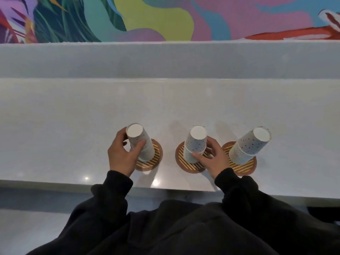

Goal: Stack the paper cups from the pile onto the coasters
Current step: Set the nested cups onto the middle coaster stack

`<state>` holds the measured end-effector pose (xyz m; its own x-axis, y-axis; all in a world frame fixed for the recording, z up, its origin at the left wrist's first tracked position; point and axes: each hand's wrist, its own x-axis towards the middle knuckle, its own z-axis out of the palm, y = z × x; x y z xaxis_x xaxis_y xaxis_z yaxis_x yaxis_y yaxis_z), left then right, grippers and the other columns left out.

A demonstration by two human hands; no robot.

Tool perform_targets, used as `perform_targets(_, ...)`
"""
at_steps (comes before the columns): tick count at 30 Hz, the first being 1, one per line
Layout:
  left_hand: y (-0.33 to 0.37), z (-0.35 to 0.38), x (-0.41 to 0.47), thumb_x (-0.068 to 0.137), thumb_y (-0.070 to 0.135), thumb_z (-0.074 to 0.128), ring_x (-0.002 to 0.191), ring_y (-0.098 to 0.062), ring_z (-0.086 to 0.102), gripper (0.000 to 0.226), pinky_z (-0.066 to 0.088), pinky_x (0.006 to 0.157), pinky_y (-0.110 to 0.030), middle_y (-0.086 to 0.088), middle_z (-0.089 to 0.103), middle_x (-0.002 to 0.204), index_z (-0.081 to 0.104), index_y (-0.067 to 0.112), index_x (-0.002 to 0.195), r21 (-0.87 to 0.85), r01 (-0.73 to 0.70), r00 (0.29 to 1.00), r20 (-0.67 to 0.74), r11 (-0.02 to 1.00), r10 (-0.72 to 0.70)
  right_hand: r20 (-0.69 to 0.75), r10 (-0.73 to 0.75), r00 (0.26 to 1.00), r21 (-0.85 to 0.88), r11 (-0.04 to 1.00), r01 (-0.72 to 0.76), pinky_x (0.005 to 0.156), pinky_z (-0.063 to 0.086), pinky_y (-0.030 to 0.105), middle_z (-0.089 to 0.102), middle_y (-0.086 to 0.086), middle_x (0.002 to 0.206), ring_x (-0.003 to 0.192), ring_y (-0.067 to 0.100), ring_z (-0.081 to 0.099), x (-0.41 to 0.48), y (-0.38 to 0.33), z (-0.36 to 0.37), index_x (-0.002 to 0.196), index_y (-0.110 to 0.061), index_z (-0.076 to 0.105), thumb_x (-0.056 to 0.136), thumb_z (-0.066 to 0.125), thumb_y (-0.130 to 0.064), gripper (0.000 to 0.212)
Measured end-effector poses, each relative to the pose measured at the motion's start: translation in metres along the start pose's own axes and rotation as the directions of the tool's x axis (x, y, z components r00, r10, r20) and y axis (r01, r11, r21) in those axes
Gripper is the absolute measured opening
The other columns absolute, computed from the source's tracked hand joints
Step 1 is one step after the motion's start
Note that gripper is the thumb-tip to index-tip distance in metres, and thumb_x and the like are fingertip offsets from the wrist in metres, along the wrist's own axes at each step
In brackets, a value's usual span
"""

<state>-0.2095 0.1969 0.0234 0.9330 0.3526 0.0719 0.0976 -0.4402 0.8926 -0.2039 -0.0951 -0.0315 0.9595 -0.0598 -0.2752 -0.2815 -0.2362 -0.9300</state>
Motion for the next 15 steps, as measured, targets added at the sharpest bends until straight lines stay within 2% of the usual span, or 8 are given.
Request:
perform_targets(6,-0.021,0.011,0.0,0.079,0.024,0.089,0.119,-0.018,0.057,0.07,0.054,0.099,-0.038,0.011,0.058,0.128,0.049,0.027,0.137,0.04,0.093,0.989,0.115,0.995,-0.097,0.009,-0.012,1.0,-0.012,1.0,0.012,0.11,0.049,0.05,0.052,-0.024,0.139,0.136,0.016,0.051,-0.003,-0.001,0.0,0.141,-0.049,0.043,0.081,0.085,-0.032,0.075)
perform_targets(10,-0.035,0.016,0.001,0.074,0.022,0.092,0.12,-0.019,0.058,0.078,0.057,0.099,-0.046,0.012,0.057,0.128,0.044,0.038,0.133,0.067,0.157,0.972,0.167,0.985,-0.166,0.013,-0.021,1.0,-0.029,0.999,0.021,0.113,0.045,0.05,0.047,-0.024,0.146,0.142,0.017,0.045,-0.004,-0.005,0.002,0.14,-0.059,0.036,0.074,0.087,-0.038,0.086)
perform_targets(12,-0.038,0.018,0.003,0.074,0.023,0.092,0.122,-0.024,0.06,0.078,0.057,0.099,-0.048,0.011,0.058,0.128,0.044,0.039,0.132,0.077,0.171,0.97,0.159,0.982,-0.181,0.016,-0.023,1.0,-0.039,0.999,0.024,0.114,0.045,0.051,0.048,-0.021,0.149,0.142,0.017,0.046,-0.002,-0.005,0.003,0.14,-0.056,0.038,0.076,0.086,-0.038,0.082)
perform_targets(15,-0.039,0.02,0.004,0.073,0.024,0.093,0.122,-0.027,0.062,0.077,0.057,0.099,-0.05,0.011,0.058,0.127,0.044,0.038,0.132,0.088,0.18,0.97,0.15,0.98,-0.192,0.013,0.001,1.0,-0.045,0.999,0.0,0.112,0.048,0.048,0.052,-0.019,0.144,0.139,0.018,0.05,-0.002,-0.004,0.005,0.141,-0.047,0.042,0.082,0.084,-0.034,0.074)
